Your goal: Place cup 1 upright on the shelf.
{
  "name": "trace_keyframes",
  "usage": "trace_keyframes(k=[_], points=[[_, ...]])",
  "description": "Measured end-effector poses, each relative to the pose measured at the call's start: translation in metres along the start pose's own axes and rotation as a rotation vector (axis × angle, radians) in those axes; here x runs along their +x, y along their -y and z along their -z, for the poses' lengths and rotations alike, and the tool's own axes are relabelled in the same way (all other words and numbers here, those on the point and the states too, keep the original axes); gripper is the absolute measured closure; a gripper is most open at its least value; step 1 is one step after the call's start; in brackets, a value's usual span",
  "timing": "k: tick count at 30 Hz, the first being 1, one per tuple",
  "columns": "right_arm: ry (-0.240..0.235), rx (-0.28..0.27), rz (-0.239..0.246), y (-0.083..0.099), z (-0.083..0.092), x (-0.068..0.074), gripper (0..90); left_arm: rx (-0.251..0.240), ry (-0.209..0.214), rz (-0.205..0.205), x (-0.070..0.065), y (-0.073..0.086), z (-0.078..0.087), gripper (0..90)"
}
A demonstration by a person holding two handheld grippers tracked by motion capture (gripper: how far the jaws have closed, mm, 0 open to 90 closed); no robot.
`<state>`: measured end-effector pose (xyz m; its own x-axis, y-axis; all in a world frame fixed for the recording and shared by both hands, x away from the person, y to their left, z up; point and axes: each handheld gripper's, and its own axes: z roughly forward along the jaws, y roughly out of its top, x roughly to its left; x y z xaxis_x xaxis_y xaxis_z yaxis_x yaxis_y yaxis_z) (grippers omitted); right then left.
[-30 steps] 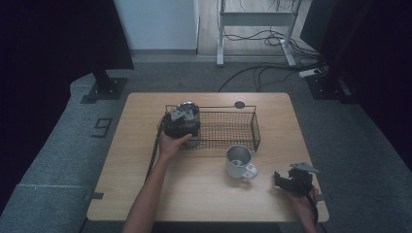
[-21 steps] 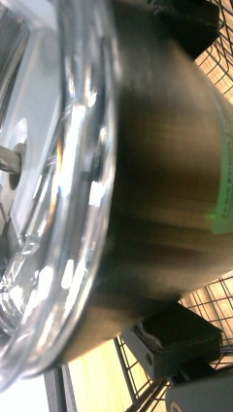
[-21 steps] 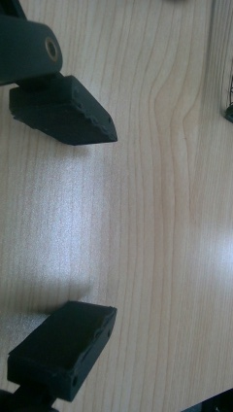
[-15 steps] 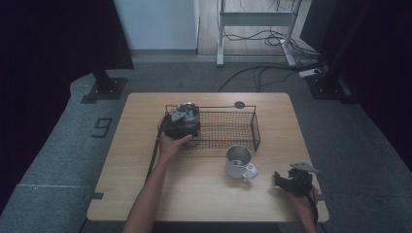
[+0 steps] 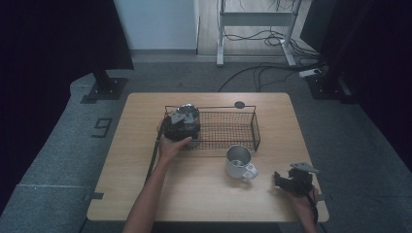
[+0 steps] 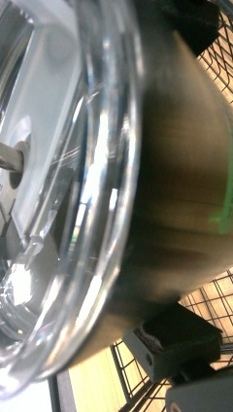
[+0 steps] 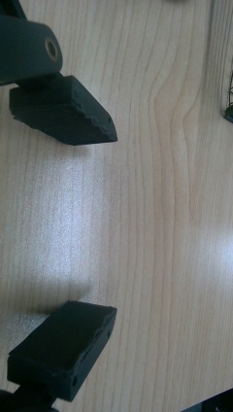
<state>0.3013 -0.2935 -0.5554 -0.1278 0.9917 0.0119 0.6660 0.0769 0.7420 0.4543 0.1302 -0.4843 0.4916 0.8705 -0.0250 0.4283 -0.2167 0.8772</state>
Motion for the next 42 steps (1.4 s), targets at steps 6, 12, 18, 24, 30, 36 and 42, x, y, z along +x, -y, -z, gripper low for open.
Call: trace_keyframes(k=[6, 12, 18, 24, 30, 36, 42], points=[[0.000, 0.000, 0.000, 0.000, 0.000, 0.000, 15.6, 0.002, 0.004, 0.023, 0.000, 0.000, 0.001, 3.2], [0.000, 0.000, 0.000, 0.000, 0.000, 0.000, 15.6, -0.022, 0.027, 0.057, 0.001, 0.000, 0.009, 0.0], [0.000, 0.000, 0.000, 0.000, 0.000, 0.000, 15.7, -0.034, 0.034, 0.054, 0.002, 0.001, 0.020, 0.0], [0.000, 0.000, 0.000, 0.000, 0.000, 0.000, 15.6, -0.055, 0.036, 0.054, 0.003, 0.004, 0.035, 0.0], [0.001, 0.000, -0.001, 0.000, 0.000, 0.000, 15.4, -0.061, 0.045, 0.043, 0.001, 0.015, 0.053, 0.0], [0.002, 0.001, -0.002, 0.000, 0.000, 0.000, 15.2, -0.059, 0.048, 0.018, -0.002, 0.030, 0.071, 0.0], [0.003, 0.001, -0.003, 0.000, 0.000, 0.000, 15.2, -0.045, 0.075, 0.000, -0.008, 0.046, 0.087, 0.0]])
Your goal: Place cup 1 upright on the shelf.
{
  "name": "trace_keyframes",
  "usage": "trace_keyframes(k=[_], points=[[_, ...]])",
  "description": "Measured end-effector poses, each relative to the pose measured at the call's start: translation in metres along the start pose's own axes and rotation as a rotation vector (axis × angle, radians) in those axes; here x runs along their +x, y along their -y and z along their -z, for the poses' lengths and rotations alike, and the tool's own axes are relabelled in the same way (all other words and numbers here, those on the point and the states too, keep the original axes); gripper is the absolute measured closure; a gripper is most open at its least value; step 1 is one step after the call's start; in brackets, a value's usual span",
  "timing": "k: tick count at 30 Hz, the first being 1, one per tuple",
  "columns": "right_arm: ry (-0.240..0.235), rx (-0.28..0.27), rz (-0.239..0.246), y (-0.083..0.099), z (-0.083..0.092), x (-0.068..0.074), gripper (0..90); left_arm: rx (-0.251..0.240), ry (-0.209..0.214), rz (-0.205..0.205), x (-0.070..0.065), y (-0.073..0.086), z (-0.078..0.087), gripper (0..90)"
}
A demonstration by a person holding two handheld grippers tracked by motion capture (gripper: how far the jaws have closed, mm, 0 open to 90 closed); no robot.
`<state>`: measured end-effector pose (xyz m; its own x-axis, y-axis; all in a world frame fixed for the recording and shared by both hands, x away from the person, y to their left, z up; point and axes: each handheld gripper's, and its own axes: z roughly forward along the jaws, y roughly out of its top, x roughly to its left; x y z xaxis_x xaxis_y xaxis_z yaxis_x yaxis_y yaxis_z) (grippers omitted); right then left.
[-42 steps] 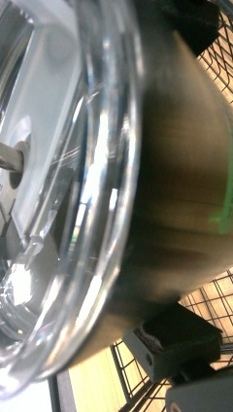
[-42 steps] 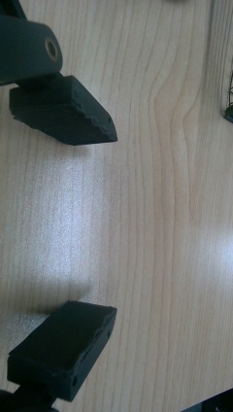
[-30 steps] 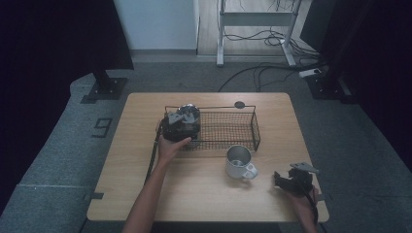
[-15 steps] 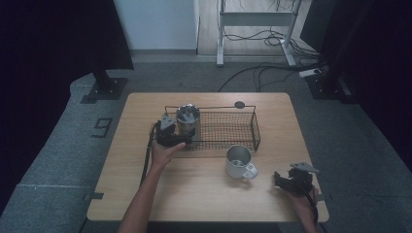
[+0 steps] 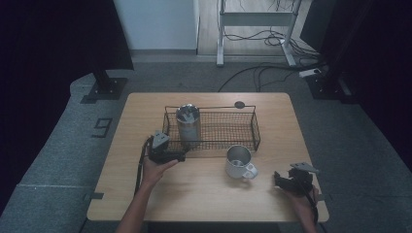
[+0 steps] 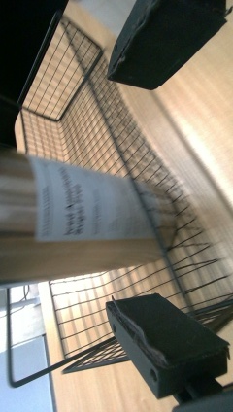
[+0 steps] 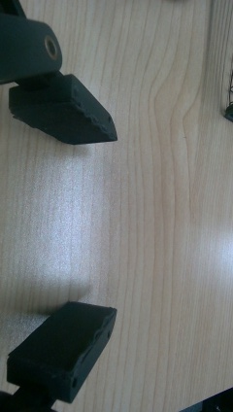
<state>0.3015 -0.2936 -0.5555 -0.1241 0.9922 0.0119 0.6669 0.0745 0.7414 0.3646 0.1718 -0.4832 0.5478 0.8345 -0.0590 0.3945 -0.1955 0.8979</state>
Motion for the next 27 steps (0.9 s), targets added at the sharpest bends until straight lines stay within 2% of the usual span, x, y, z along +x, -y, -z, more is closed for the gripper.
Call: trace_keyframes(k=[3, 14, 18, 22, 25, 27], points=[[0.000, 0.000, 0.000, 0.000, 0.000, 0.000, 15.1, 0.012, 0.002, -0.025, -0.006, 0.008, 0.008, 0.0], [0.001, 0.000, -0.001, 0.000, 0.000, 0.000, 15.1, 0.065, 0.018, -0.041, -0.023, 0.039, 0.031, 1.3], [0.001, 0.000, -0.001, 0.000, 0.000, 0.000, 15.0, 0.090, 0.034, -0.039, -0.027, 0.051, 0.033, 1.8], [0.002, 0.000, -0.001, 0.000, 0.000, 0.000, 15.0, 0.096, 0.044, -0.018, -0.026, 0.061, 0.033, 2.3], [0.006, 0.000, -0.005, 0.000, 0.000, 0.000, 14.9, 0.112, 0.034, -0.030, -0.026, 0.065, 0.032, 2.8], [0.006, 0.002, -0.009, 0.000, 0.000, 0.000, 13.4, 0.111, 0.040, -0.012, -0.025, 0.067, 0.033, 2.9]])
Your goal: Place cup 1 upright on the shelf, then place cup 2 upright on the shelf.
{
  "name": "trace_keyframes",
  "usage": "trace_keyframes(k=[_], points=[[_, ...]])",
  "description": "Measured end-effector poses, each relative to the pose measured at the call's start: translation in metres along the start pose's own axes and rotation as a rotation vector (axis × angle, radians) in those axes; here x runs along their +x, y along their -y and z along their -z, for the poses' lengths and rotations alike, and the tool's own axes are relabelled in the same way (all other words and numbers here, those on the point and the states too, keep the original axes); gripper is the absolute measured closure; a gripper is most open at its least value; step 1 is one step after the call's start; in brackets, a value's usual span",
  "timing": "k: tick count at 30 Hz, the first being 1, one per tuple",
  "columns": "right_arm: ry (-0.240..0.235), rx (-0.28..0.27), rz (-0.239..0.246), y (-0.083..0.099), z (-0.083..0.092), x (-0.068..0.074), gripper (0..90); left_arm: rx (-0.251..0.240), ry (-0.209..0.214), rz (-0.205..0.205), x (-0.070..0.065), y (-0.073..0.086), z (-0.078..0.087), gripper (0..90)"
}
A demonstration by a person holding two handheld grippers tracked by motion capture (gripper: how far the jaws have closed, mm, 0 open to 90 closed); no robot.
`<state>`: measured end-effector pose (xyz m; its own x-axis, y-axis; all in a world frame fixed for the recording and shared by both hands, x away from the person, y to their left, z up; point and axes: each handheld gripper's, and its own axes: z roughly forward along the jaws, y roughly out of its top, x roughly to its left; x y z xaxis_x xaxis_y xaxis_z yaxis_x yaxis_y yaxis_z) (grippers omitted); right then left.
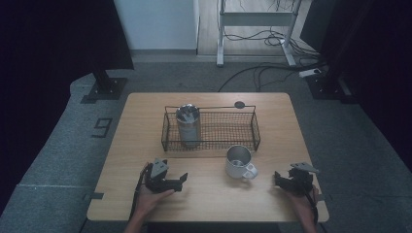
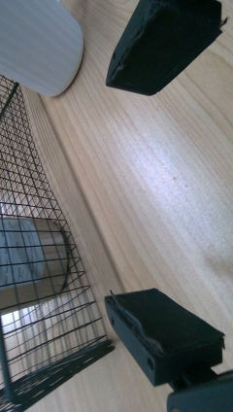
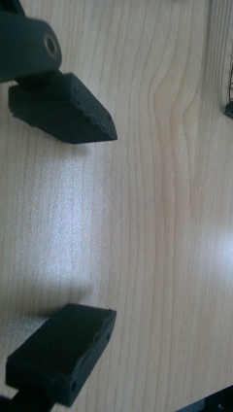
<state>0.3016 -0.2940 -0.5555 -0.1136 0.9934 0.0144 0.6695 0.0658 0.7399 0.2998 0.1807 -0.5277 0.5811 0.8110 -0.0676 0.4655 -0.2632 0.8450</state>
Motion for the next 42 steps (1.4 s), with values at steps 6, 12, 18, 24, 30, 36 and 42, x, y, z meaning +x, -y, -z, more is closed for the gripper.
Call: trace_keyframes(k=[6, 12, 18, 24, 30, 36, 42], points=[[-0.015, 0.016, 0.010, -0.001, -0.001, 0.001, 6.5, 0.009, -0.013, 0.018, 0.002, 0.007, 0.003, 3.0], [-0.016, 0.027, 0.015, 0.000, -0.001, 0.000, 4.8, 0.004, -0.020, 0.018, 0.003, 0.012, 0.007, 3.4], [-0.019, 0.013, -0.001, -0.002, 0.005, -0.001, 7.9, 0.003, -0.020, 0.016, 0.004, 0.012, 0.007, 3.7], [-0.061, -0.065, -0.014, -0.007, 0.017, 0.001, 10.7, 0.004, -0.015, 0.018, 0.004, 0.013, 0.005, 3.9], [-0.076, -0.096, -0.016, -0.009, 0.023, 0.003, 11.9, 0.015, -0.017, 0.019, 0.003, 0.014, 0.004, 4.1], [-0.084, -0.095, -0.029, -0.008, 0.024, 0.001, 12.2, 0.019, -0.019, 0.022, 0.003, 0.014, 0.003, 4.3], [-0.117, -0.121, -0.036, -0.012, 0.031, 0.002, 12.7, 0.028, -0.018, 0.020, 0.002, 0.015, 0.001, 4.4]])
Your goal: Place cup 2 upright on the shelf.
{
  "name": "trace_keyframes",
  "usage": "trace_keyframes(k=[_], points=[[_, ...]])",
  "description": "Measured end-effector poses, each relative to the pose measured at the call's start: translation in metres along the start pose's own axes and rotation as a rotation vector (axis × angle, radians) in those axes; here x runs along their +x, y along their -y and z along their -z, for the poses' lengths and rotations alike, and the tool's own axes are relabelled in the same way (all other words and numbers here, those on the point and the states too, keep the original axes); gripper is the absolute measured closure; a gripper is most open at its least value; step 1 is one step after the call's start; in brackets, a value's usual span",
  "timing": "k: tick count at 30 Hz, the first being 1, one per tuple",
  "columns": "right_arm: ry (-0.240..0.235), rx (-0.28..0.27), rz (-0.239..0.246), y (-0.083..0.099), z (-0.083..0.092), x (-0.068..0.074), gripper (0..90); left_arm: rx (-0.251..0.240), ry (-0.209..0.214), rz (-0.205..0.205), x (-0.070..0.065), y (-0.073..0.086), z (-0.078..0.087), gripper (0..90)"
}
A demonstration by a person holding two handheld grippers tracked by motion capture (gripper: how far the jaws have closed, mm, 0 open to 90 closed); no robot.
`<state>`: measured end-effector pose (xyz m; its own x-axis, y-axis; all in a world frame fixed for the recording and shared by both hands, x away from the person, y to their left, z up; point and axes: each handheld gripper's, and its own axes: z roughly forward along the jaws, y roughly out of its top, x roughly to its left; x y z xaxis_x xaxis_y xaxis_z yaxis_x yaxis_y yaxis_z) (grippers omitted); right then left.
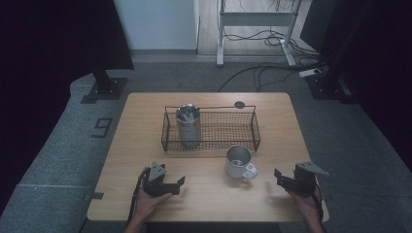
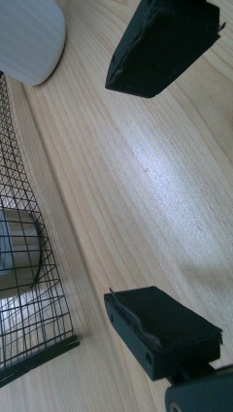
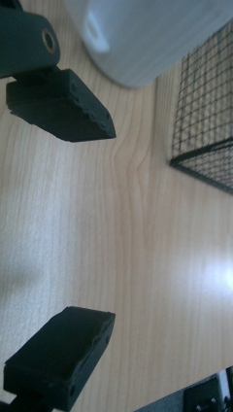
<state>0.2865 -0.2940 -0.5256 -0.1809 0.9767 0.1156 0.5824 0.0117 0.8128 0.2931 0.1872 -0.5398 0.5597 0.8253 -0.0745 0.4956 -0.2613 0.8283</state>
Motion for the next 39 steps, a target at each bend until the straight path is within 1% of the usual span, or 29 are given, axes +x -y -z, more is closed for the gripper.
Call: trace_keyframes(k=[11, 14, 22, 25, 27, 30, 39], points=[[-0.076, -0.068, 0.018, -0.012, 0.017, 0.016, 12.9, 0.007, 0.002, 0.002, -0.001, 0.001, -0.002, 4.5], [-0.111, -0.087, 0.027, -0.017, 0.023, 0.024, 13.0, 0.007, 0.004, 0.003, -0.001, 0.001, -0.002, 4.6], [-0.164, -0.123, 0.058, -0.026, 0.033, 0.044, 13.0, 0.008, 0.003, 0.002, -0.002, 0.001, -0.002, 4.7], [-0.190, -0.131, 0.059, -0.029, 0.036, 0.049, 13.0, 0.008, 0.003, 0.003, -0.002, 0.001, -0.002, 4.7], [-0.229, -0.130, 0.045, -0.030, 0.037, 0.051, 13.0, 0.009, 0.003, 0.002, -0.002, 0.001, -0.002, 4.7], [-0.256, -0.128, 0.043, -0.032, 0.038, 0.054, 13.0, 0.011, 0.004, 0.001, -0.003, 0.001, -0.002, 4.7], [-0.272, -0.120, 0.067, -0.033, 0.034, 0.062, 12.9, 0.008, 0.004, 0.007, -0.002, 0.001, -0.002, 4.7]])
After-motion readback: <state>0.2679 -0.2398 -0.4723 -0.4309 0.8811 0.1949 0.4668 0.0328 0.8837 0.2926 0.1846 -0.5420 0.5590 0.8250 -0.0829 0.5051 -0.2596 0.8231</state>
